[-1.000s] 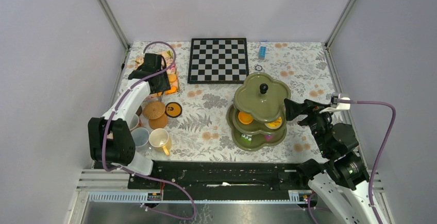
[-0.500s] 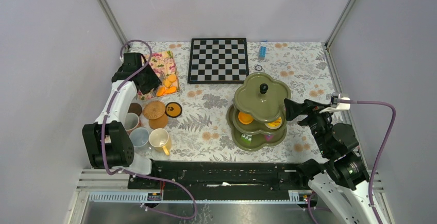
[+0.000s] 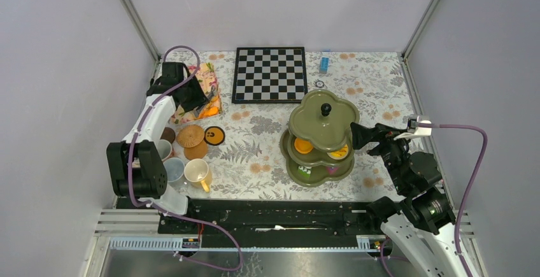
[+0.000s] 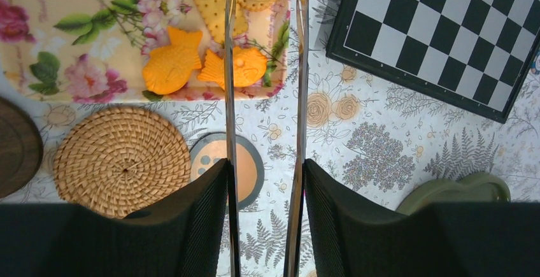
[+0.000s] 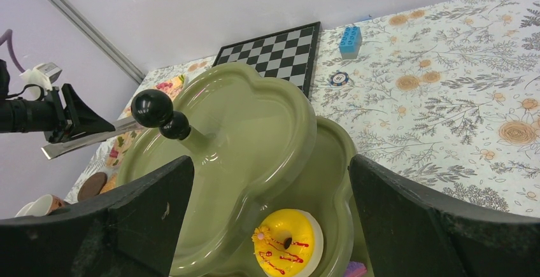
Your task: Serve the afternoon tea
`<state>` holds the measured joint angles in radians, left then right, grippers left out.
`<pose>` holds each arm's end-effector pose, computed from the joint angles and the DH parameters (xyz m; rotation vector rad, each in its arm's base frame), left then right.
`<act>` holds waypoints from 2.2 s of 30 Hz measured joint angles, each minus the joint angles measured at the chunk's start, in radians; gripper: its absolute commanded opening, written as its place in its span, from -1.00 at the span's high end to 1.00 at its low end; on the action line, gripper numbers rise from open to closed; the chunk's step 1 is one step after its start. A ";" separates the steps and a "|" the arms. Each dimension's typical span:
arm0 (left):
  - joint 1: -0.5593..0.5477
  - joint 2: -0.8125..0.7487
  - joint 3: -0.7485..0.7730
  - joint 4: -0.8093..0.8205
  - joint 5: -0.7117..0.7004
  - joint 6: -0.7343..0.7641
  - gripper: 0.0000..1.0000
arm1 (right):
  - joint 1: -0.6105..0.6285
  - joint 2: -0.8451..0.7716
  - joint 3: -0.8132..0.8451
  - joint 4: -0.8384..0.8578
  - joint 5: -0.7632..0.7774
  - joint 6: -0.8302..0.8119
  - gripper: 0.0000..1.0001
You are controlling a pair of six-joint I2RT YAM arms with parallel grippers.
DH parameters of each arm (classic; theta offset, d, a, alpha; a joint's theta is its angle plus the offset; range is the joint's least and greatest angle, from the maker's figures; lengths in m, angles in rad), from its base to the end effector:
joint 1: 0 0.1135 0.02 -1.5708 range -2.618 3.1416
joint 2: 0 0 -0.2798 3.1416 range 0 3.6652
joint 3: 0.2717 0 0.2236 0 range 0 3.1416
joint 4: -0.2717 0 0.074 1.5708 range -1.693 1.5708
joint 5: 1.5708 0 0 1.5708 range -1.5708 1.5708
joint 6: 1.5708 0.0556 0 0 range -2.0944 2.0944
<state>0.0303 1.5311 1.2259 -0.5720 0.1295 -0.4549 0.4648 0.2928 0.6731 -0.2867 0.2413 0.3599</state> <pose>0.3150 0.0024 0.2863 -0.5368 2.4098 -0.3444 0.0572 0.0138 0.3419 0.1197 1.4943 0.4890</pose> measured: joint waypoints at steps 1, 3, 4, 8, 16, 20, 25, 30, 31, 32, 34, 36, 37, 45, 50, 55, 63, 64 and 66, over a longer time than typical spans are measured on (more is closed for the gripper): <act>-0.002 0.009 0.005 0.002 0.001 0.003 0.04 | 0.000 0.000 0.000 0.000 0.000 0.000 -0.97; -0.008 0.030 0.014 0.006 0.002 0.010 0.03 | 0.000 0.000 0.000 0.000 0.000 0.000 -0.97; -0.011 0.037 0.014 0.007 0.003 0.011 0.03 | 0.000 0.000 0.000 0.000 0.000 0.000 -0.97; -0.011 0.043 0.008 0.006 0.000 0.014 0.03 | 0.000 0.000 0.000 0.000 0.000 0.000 -0.97; 0.037 0.026 -0.018 -0.005 -0.046 0.037 -0.03 | 0.000 0.000 0.000 0.000 0.000 0.000 -0.97; 0.055 0.007 -0.018 -0.005 -0.032 0.048 -0.02 | 0.000 0.000 0.000 0.000 0.000 0.000 -0.97; 0.032 0.007 -0.018 0.003 -0.013 0.062 -0.04 | 0.000 0.000 -0.003 0.000 0.000 0.000 -0.97; -0.027 0.026 0.018 -0.011 -0.049 0.090 -0.06 | 0.000 0.000 -0.004 0.000 0.000 0.000 -0.97; -0.042 0.037 0.033 -0.010 -0.067 0.097 -0.06 | 0.000 0.000 -0.004 0.000 0.000 0.000 -0.97; -0.061 0.048 0.049 -0.010 -0.091 0.106 -0.06 | 0.000 0.000 -0.004 0.000 0.000 0.000 -0.97; -0.085 0.067 0.072 -0.013 -0.126 0.120 -0.05 | 0.000 0.000 -0.004 0.000 0.000 0.000 -0.97; -0.108 0.087 0.089 -0.015 -0.160 0.133 -0.03 | 0.000 0.000 -0.004 0.000 0.000 0.000 -0.97; -0.114 0.093 0.090 -0.016 -0.172 0.138 -0.02 | 0.000 0.000 -0.004 0.000 0.000 0.000 -0.97; -0.113 0.109 0.090 -0.023 -0.249 0.163 0.03 | 0.000 0.000 -0.004 0.000 0.000 0.000 -0.97; -0.113 0.109 0.090 -0.015 -0.251 0.169 -0.01 | 0.000 0.000 -0.004 0.000 0.000 0.000 -0.97; -0.113 0.110 0.090 -0.010 -0.250 0.171 -0.03 | 0.000 0.000 -0.004 0.000 0.000 0.000 -0.97; -0.114 0.154 0.090 -0.010 -0.249 0.172 -0.03 | 0.000 0.000 -0.004 0.000 0.000 0.000 -0.97; -0.114 0.161 0.090 -0.010 -0.249 0.174 -0.03 | 0.000 0.000 -0.004 0.000 0.000 0.000 -0.97; -0.117 0.167 0.090 -0.009 -0.250 0.177 -0.03 | 0.000 0.000 -0.004 0.000 0.000 0.000 -0.97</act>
<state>-0.0872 1.6978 1.3163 -0.5812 -0.1204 -0.2779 0.4648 0.2928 0.6689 -0.2867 0.2413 0.3595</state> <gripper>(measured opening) 0.518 0.985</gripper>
